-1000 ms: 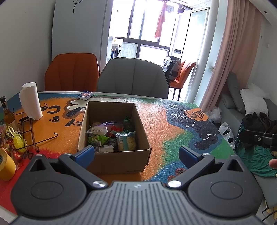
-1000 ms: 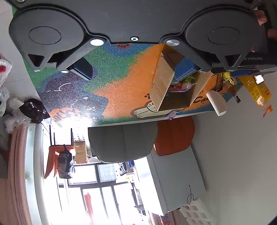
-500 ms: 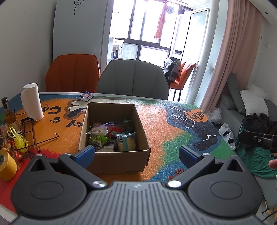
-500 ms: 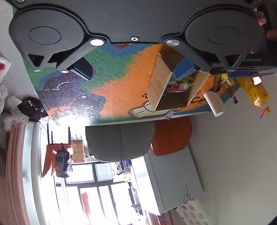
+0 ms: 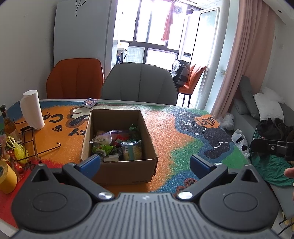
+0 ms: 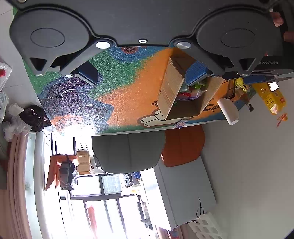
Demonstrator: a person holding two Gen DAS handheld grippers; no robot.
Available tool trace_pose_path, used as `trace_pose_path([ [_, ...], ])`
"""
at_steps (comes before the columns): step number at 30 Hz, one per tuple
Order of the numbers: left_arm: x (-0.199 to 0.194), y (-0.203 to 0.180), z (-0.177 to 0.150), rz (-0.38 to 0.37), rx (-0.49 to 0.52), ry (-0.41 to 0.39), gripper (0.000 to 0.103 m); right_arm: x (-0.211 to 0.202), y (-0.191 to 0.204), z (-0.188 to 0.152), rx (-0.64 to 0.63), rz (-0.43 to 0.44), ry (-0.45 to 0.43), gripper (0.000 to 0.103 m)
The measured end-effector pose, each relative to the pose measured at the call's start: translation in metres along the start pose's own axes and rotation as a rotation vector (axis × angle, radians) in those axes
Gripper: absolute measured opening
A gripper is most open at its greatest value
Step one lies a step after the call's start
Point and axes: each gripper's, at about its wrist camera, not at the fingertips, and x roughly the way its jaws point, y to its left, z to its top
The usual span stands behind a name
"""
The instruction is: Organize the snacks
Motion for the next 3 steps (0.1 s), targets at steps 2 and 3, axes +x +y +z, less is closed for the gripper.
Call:
trace_pose_path([
  [2,0.0006,0.0012,0.0008,0.0,-0.003,0.0,0.103,0.0011,0.0008,0.0011,-0.003,0.002,0.001,0.103],
  [3,0.0013,0.0017,0.0012,0.0,-0.005,0.002,0.103,0.0021,0.0013,0.0017,-0.004,0.002,0.003,0.103],
])
